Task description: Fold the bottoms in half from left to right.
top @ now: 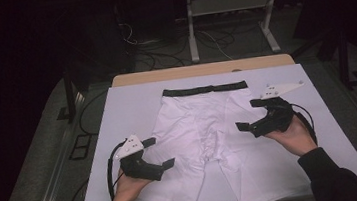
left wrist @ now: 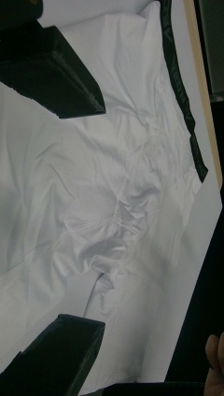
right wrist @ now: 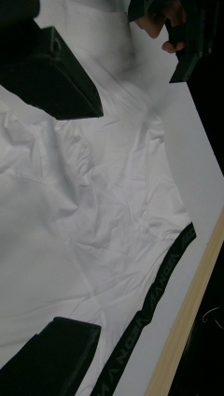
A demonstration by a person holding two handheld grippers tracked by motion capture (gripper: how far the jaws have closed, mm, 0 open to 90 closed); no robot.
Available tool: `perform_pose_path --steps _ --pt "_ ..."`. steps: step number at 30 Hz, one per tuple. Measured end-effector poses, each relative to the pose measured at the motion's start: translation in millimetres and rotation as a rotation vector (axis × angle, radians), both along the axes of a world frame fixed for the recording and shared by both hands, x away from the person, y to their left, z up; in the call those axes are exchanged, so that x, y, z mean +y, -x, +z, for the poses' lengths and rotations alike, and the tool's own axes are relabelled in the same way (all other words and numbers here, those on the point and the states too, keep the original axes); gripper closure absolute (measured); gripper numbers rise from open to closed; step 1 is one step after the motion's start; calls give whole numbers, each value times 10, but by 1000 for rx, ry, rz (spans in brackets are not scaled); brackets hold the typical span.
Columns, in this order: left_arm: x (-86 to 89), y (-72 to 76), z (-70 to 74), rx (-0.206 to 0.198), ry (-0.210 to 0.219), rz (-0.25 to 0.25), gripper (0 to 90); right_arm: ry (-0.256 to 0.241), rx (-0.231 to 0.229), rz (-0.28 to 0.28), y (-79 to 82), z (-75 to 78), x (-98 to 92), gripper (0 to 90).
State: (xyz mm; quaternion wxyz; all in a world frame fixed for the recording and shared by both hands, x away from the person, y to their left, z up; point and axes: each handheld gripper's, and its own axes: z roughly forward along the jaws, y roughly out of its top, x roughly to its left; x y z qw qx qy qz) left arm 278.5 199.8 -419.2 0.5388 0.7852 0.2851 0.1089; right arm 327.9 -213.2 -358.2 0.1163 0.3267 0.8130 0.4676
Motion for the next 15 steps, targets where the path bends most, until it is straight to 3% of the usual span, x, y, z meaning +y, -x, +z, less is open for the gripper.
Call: perform_pose_path --steps 15 --pt "1 0 1 1 5 -1 0 16 7 39 -199 55 282 0"
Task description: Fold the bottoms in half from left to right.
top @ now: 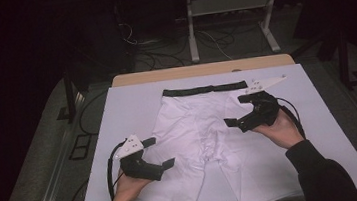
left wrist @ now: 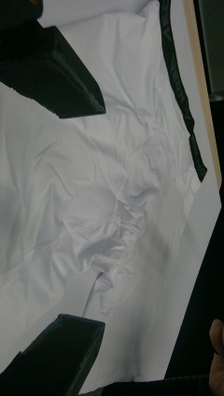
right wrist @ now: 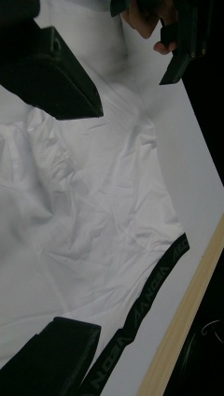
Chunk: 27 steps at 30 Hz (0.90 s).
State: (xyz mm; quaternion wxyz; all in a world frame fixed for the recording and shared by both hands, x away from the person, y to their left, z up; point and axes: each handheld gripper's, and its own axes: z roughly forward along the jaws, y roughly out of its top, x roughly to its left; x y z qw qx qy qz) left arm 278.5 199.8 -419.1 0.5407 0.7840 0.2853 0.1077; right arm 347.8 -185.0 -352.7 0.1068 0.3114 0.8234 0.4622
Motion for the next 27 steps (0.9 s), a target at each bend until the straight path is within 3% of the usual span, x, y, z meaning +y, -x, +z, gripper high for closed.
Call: perform_pose_path --steps 27 --pt "5 2 5 0 12 -6 0 22 -3 43 -375 99 554 0"
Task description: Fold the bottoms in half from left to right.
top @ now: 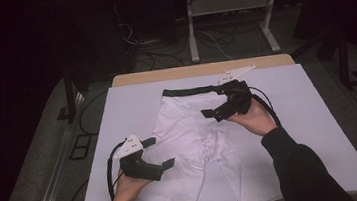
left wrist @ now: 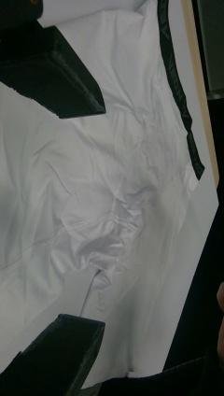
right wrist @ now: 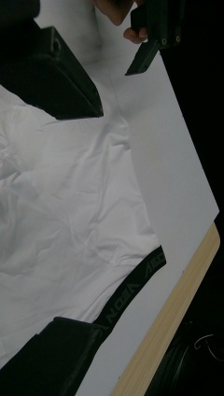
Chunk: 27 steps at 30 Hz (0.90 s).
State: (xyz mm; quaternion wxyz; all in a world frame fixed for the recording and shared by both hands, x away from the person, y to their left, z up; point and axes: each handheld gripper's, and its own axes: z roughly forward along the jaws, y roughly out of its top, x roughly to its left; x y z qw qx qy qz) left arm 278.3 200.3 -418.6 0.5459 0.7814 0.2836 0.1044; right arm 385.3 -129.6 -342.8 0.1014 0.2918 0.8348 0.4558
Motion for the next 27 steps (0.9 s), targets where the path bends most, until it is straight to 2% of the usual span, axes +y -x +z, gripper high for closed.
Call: perform_pose_path --steps 18,27 --pt "7 1 3 1 10 0 0 14 17 -12 -316 -85 232 0" --pt "7 -4 0 4 10 1 0 43 16 -17 -479 -126 350 0"
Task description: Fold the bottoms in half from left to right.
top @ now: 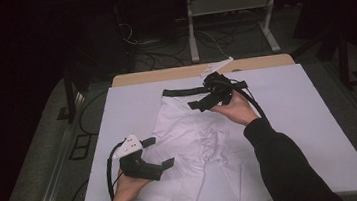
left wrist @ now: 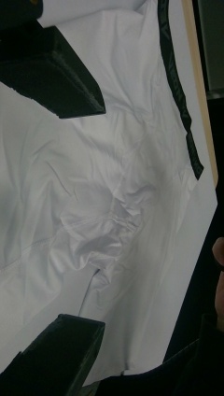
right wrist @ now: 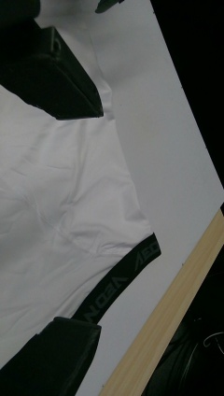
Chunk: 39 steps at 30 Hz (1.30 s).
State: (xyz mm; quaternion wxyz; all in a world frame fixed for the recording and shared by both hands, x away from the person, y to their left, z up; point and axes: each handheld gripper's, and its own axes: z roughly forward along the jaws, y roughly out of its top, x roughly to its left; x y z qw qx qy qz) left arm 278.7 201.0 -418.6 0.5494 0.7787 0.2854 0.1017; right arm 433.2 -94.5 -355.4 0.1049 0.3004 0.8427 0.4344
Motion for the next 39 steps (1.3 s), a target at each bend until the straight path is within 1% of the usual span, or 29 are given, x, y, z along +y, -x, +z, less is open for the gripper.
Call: perform_pose_path --steps 9,12,19,21,22,27,28,39 --pt "4 -2 -1 3 1 0 0 11 11 6 -97 -46 121 0" --pt "14 6 2 1 2 3 0 9 14 8 -135 -95 184 0" --pt "27 -1 0 3 11 5 0 30 30 11 -213 -213 301 0" --pt "26 -1 -1 3 9 3 0 30 32 10 -220 -223 314 0" --pt "25 1 -1 4 10 4 0 32 35 12 -251 -251 351 0" --pt "29 -1 0 3 12 4 0 35 37 14 -293 -277 426 0" --pt "30 -1 0 4 14 3 0 36 37 22 -315 -289 473 0" --pt "33 -2 0 2 14 2 0 34 46 5 -406 -378 613 0"
